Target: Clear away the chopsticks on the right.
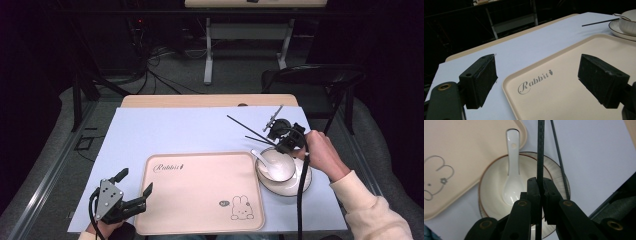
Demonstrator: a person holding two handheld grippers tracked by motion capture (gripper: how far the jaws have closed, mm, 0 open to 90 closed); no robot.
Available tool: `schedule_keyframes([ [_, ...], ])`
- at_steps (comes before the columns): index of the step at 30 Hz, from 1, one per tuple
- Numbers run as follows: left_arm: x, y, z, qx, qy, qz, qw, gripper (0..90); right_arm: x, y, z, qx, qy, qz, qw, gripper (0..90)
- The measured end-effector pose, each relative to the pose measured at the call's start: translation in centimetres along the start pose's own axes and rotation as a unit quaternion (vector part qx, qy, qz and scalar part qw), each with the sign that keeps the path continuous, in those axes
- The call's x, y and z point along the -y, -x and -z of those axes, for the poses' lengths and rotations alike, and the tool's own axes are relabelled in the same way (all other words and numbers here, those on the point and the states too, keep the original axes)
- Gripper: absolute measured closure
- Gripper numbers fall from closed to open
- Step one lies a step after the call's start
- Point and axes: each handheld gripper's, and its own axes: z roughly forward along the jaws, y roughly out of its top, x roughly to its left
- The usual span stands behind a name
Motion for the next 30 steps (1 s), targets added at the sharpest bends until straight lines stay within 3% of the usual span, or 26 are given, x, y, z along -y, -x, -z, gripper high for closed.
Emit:
schedule_keyframes([
  [3, 0.0, 0.0, 0.0, 0.000, 0.001, 0.001, 1.0000, 15.5, -0.3, -0.8, 0.2, 0.001, 0.001, 0.001, 1.0000, 85.0],
  [7, 0.0, 0.0, 0.0, -0.002, 0.000, 0.000, 1.0000, 15.5, -0.4, -1.9, 0.5, -0.022, 0.010, -0.013, 0.9996, 85.0],
  [15, 0.0, 0.0, 0.0, -0.003, -0.001, 0.000, 1.0000, 15.5, -0.3, -3.7, 0.3, -0.037, 0.009, -0.040, 0.9985, 84.9],
  [21, 0.0, 0.0, 0.0, -0.003, -0.001, 0.001, 1.0000, 15.5, -0.5, -5.1, -0.2, -0.062, 0.017, -0.058, 0.9963, 84.9],
  [26, 0.0, 0.0, 0.0, -0.003, -0.002, 0.000, 1.0000, 15.5, -0.9, -6.9, -1.5, -0.058, 0.009, -0.065, 0.9961, 85.0],
  [28, 0.0, 0.0, 0.0, -0.003, -0.001, 0.000, 1.0000, 15.5, -1.2, -7.5, -1.9, -0.074, 0.012, -0.067, 0.9949, 85.0],
  [30, 0.0, 0.0, 0.0, -0.003, -0.001, 0.001, 1.0000, 15.5, -1.3, -7.7, -2.1, -0.071, 0.012, -0.071, 0.9949, 85.0],
])
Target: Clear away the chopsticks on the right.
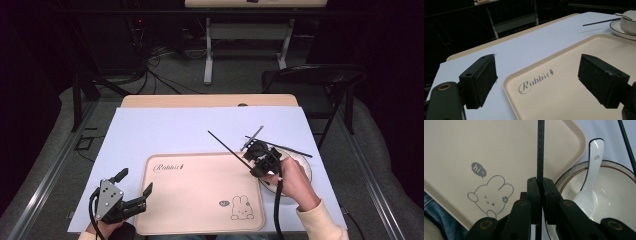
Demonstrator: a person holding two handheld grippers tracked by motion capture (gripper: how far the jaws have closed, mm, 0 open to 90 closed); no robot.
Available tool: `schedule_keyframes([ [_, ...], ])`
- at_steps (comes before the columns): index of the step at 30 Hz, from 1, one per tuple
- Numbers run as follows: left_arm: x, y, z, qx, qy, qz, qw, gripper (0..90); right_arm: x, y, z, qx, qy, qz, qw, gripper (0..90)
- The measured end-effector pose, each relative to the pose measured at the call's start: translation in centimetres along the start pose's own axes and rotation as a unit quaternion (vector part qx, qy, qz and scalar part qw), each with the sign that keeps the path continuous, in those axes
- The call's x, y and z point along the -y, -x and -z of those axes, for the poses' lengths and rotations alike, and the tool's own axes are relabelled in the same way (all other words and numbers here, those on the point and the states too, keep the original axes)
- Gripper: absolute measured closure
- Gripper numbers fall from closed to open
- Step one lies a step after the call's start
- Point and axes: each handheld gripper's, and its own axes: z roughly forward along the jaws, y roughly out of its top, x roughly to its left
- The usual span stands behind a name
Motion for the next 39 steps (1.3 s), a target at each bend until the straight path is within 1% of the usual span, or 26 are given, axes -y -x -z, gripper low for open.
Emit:
schedule_keyframes([
  [1, 0.0, 0.0, 0.0, 0.000, 0.000, 0.000, 1.0000, 15.5, -0.1, -0.3, -0.5, -0.002, 0.000, -0.006, 1.0000, 85.0],
  [3, 0.0, 0.0, 0.0, 0.000, 0.000, 0.000, 1.0000, 15.5, -0.2, -0.4, -0.7, -0.004, 0.001, -0.006, 1.0000, 85.0],
  [4, 0.0, 0.0, 0.0, 0.001, 0.001, 0.000, 1.0000, 15.5, -0.2, -0.6, -0.9, -0.008, 0.005, -0.013, 0.9999, 85.0],
  [11, 0.0, 0.0, 0.0, 0.001, 0.001, 0.001, 1.0000, 15.5, -0.2, -2.1, -2.1, -0.027, 0.012, -0.021, 0.9993, 84.9],
  [12, 0.0, 0.0, 0.0, 0.001, 0.001, 0.000, 1.0000, 15.5, -0.1, -2.3, -2.2, -0.028, 0.011, -0.022, 0.9993, 84.9],
  [13, 0.0, 0.0, 0.0, 0.001, 0.001, 0.000, 1.0000, 15.5, 0.1, -2.8, -2.8, -0.036, 0.006, -0.024, 0.9991, 84.8],
  [15, 0.0, 0.0, 0.0, 0.001, 0.001, 0.000, 1.0000, 15.5, 0.2, -2.9, -3.1, -0.040, 0.006, -0.025, 0.9989, 84.8],
  [18, 0.0, 0.0, 0.0, 0.001, 0.001, 0.000, 1.0000, 15.5, 0.5, -3.2, -4.0, -0.050, 0.000, -0.034, 0.9982, 84.8],
  [19, 0.0, 0.0, 0.0, 0.001, 0.001, 0.001, 1.0000, 15.5, 0.8, -3.5, -4.6, -0.053, -0.005, -0.041, 0.9977, 84.8],
  [21, 0.0, 0.0, 0.0, 0.001, 0.001, 0.001, 1.0000, 15.5, 1.0, -3.8, -5.2, -0.057, -0.010, -0.041, 0.9975, 84.8],
  [23, 0.0, 0.0, 0.0, 0.001, 0.001, 0.000, 1.0000, 15.5, 1.1, -3.9, -5.4, -0.060, -0.013, -0.043, 0.9972, 84.8],
  [25, 0.0, 0.0, 0.0, 0.001, 0.001, 0.000, 1.0000, 15.5, 1.4, -4.3, -6.2, -0.061, -0.017, -0.046, 0.9969, 84.9],
  [27, 0.0, 0.0, 0.0, 0.001, 0.001, 0.001, 1.0000, 15.5, 1.4, -4.4, -6.5, -0.061, -0.020, -0.049, 0.9967, 84.9],
  [30, 0.0, 0.0, 0.0, 0.000, 0.001, 0.000, 1.0000, 15.5, 1.5, -4.4, -6.8, -0.057, -0.020, -0.044, 0.9972, 84.9],
  [31, 0.0, -0.1, 0.0, 0.001, 0.001, 0.000, 1.0000, 15.5, 1.5, -4.6, -7.0, -0.054, -0.020, -0.053, 0.9969, 84.9],
  [32, 0.0, -0.1, 0.0, 0.001, 0.001, 0.000, 1.0000, 15.5, 1.4, -4.6, -7.2, -0.049, -0.027, -0.048, 0.9973, 84.9],
  [34, 0.0, 0.0, 0.0, 0.000, 0.001, 0.000, 1.0000, 15.5, 1.4, -4.7, -7.4, -0.052, -0.028, -0.050, 0.9970, 84.9],
  [35, 0.0, 0.0, 0.0, 0.001, 0.001, 0.000, 1.0000, 15.5, 1.4, -4.8, -7.6, -0.049, -0.035, -0.049, 0.9970, 84.8],
  [36, 0.0, -0.1, 0.0, 0.001, 0.001, 0.000, 1.0000, 15.5, 1.3, -4.9, -7.7, -0.049, -0.032, -0.050, 0.9970, 84.8],
  [39, 0.0, 0.0, 0.0, 0.000, 0.001, 0.001, 1.0000, 15.5, 1.1, -5.2, -8.1, -0.045, -0.036, -0.048, 0.9972, 84.9],
])
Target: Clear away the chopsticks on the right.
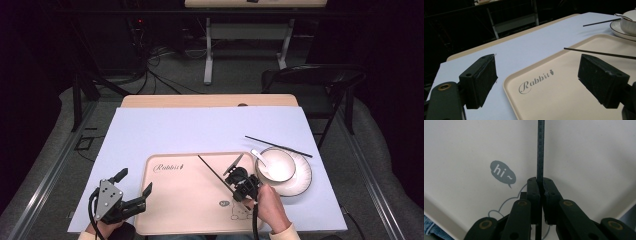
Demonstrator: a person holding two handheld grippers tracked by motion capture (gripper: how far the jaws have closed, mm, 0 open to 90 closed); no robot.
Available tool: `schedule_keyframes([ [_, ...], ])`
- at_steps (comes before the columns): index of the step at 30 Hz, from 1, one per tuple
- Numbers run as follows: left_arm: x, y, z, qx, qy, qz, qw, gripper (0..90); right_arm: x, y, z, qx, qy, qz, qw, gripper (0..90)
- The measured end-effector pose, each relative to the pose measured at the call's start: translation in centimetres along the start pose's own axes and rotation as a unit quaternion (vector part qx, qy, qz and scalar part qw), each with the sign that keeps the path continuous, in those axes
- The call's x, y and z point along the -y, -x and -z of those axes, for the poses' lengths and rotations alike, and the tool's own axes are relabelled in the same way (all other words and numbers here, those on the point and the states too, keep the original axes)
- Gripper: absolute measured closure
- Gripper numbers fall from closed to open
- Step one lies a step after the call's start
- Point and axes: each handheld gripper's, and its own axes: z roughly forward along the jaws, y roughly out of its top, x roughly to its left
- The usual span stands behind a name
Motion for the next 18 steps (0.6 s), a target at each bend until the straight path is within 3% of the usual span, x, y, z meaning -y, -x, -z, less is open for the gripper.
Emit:
schedule_keyframes([
  [12, 0.00, 0.00, 0.02, -0.001, 0.000, 0.000, 1.0000, 15.5, -0.45, -0.75, -0.64, 0.013, -0.011, 0.012, 0.9998, 84.5],
  [18, 0.00, 0.00, 0.03, -0.001, 0.000, 0.000, 1.0000, 15.5, -0.33, -0.73, -0.48, 0.011, -0.001, 0.021, 0.9997, 71.4],
])
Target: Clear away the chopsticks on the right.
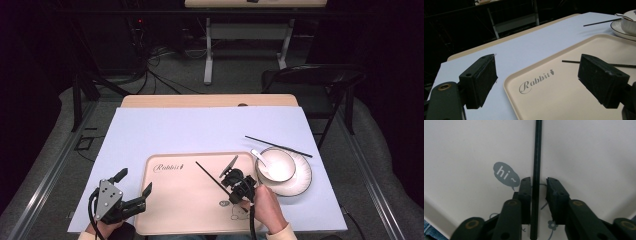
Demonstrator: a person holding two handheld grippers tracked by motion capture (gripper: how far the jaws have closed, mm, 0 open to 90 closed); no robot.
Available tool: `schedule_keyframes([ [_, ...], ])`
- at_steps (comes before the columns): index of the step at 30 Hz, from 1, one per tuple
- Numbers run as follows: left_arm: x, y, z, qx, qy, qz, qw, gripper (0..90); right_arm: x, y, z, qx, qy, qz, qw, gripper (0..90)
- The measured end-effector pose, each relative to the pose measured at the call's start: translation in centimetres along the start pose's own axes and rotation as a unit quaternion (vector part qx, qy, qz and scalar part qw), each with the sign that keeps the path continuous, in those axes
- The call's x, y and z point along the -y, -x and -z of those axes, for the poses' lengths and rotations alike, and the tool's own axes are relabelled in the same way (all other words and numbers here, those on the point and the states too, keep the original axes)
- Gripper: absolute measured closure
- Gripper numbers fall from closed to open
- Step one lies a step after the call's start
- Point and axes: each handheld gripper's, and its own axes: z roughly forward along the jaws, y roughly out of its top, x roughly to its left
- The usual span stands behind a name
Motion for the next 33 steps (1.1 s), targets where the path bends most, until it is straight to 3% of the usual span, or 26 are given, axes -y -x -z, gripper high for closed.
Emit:
schedule_keyframes([
  [1, 0.0, 0.0, 0.0, 0.000, 0.000, 0.000, 1.0000, 15.5, 0.0, 0.0, 0.0, 0.000, 0.000, 0.000, 1.0000, 71.4],
  [6, 0.0, 0.0, 0.0, 0.000, 0.000, -0.001, 1.0000, 15.5, 0.2, 0.5, 1.2, 0.000, 0.024, 0.007, 0.9997, 45.3],
  [9, 0.0, 0.0, 0.0, 0.000, -0.001, -0.002, 1.0000, 15.5, 0.7, 1.1, 2.9, -0.008, 0.078, 0.021, 0.9967, 30.3],
  [15, 0.0, 0.1, 0.0, 0.000, -0.001, -0.002, 1.0000, 15.5, 1.7, 2.6, 4.9, -0.010, 0.119, 0.032, 0.9923, 14.8],
  [20, 0.0, 0.1, -0.1, 0.000, -0.002, -0.003, 1.0000, 15.5, 2.8, 4.1, 6.4, -0.009, 0.153, 0.030, 0.9878, 12.3],
  [25, 0.0, 0.1, -0.1, 0.000, -0.002, -0.002, 1.0000, 15.5, 4.1, 5.9, 8.4, 0.018, 0.202, 0.038, 0.9784, 9.3],
  [29, 0.0, 0.1, -0.1, 0.001, -0.003, -0.003, 1.0000, 15.5, 4.9, 7.6, 9.4, 0.028, 0.209, 0.038, 0.9768, 5.9],
  [30, 0.0, 0.1, -0.1, 0.002, -0.003, -0.004, 1.0000, 15.5, 5.3, 8.8, 9.8, 0.033, 0.209, 0.035, 0.9767, 3.9],
  [31, 0.0, 0.1, -0.1, 0.002, -0.003, -0.004, 1.0000, 15.5, 5.3, 8.8, 9.8, 0.033, 0.209, 0.035, 0.9767, 3.9],
  [32, 0.0, 0.1, -0.1, 0.001, -0.003, -0.004, 1.0000, 15.5, 5.7, 10.0, 10.2, 0.041, 0.211, 0.033, 0.9760, 3.3],
  [33, 0.0, 0.1, -0.1, 0.001, -0.003, -0.004, 1.0000, 15.5, 5.7, 10.0, 10.2, 0.041, 0.211, 0.033, 0.9760, 3.3],
])
